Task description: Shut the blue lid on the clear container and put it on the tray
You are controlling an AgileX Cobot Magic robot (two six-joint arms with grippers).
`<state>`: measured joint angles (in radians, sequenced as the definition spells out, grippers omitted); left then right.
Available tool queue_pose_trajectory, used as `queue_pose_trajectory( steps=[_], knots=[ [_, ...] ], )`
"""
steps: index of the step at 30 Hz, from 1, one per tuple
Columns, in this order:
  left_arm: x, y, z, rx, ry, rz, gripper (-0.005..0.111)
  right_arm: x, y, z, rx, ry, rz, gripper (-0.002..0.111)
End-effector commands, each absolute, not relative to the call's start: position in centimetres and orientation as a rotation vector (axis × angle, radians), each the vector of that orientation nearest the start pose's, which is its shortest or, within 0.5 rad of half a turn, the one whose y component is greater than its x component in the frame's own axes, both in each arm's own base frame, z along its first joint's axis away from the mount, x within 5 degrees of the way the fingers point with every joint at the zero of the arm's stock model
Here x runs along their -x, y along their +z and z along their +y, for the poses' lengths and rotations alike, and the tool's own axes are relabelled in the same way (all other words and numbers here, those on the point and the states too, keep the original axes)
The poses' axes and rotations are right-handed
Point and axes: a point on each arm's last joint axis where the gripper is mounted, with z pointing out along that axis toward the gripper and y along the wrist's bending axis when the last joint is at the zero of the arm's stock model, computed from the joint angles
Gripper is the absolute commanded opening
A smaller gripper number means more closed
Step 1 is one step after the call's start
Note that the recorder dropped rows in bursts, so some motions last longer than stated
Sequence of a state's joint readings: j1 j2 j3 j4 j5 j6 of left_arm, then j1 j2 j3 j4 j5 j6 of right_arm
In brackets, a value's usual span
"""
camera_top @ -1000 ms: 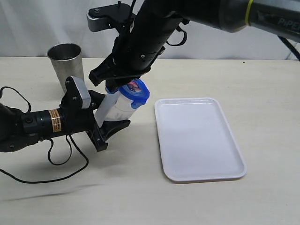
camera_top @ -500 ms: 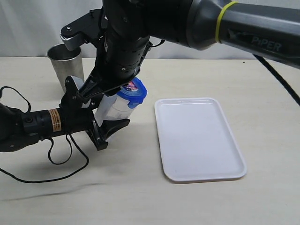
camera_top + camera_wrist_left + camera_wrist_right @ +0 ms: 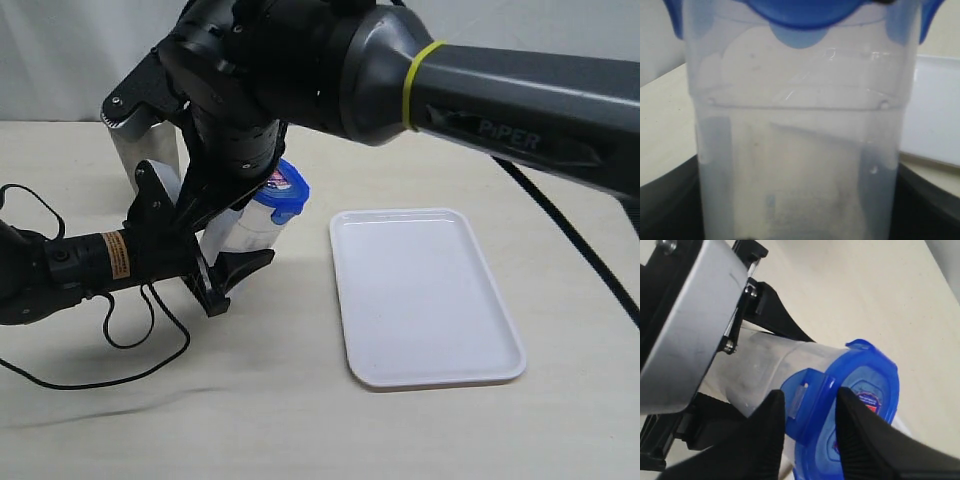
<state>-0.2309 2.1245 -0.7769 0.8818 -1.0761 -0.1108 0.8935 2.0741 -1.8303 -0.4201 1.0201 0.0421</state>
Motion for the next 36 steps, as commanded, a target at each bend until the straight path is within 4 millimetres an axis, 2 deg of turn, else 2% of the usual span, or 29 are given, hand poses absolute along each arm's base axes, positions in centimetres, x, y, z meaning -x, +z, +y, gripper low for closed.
queue_pose_trajectory(
  steps=[1,5,12,16,20,23,25,30,36],
  knots=[
    [-31.6,9.8,-14.3,-1.04,-0.646,1.488,0.0,-30.4,22.6,34.0,1.372,-0.282,2.362,0.027],
    [-31.6,9.8,-14.3,-1.04,-0.646,1.488,0.0,-30.2,24.9,34.0,1.344,-0.21,2.287,0.029],
    [-31.6,9.8,-14.3,-1.043,-0.643,1.483,0.0,-29.2,30.4,32.9,1.28,-0.108,2.161,0.044],
    [-31.6,9.8,-14.3,-1.044,-0.642,1.485,0.0,-28.3,33.2,31.8,1.241,-0.079,2.118,0.044],
    [-31.6,9.7,-14.3,-1.046,-0.643,1.484,0.0,-27.3,35.1,30.4,1.21,-0.042,2.062,0.04],
    [-31.4,9.9,-14.4,-1.091,-0.63,1.432,0.0,-26.8,36.5,28.5,1.154,-0.003,2.008,0.034],
    [-31.3,10.0,-14.5,-1.112,-0.625,1.395,0.0,-26.7,37.3,26.9,1.084,0.041,1.955,0.026],
    [-31.3,10.3,-14.5,-1.103,-0.629,1.375,0.0,-26.1,37.6,22.2,0.95,0.125,1.781,0.006],
    [-31.3,10.3,-14.5,-1.101,-0.626,1.378,0.0,-23.5,37.5,16.3,0.79,0.196,1.509,0.005]
  ],
)
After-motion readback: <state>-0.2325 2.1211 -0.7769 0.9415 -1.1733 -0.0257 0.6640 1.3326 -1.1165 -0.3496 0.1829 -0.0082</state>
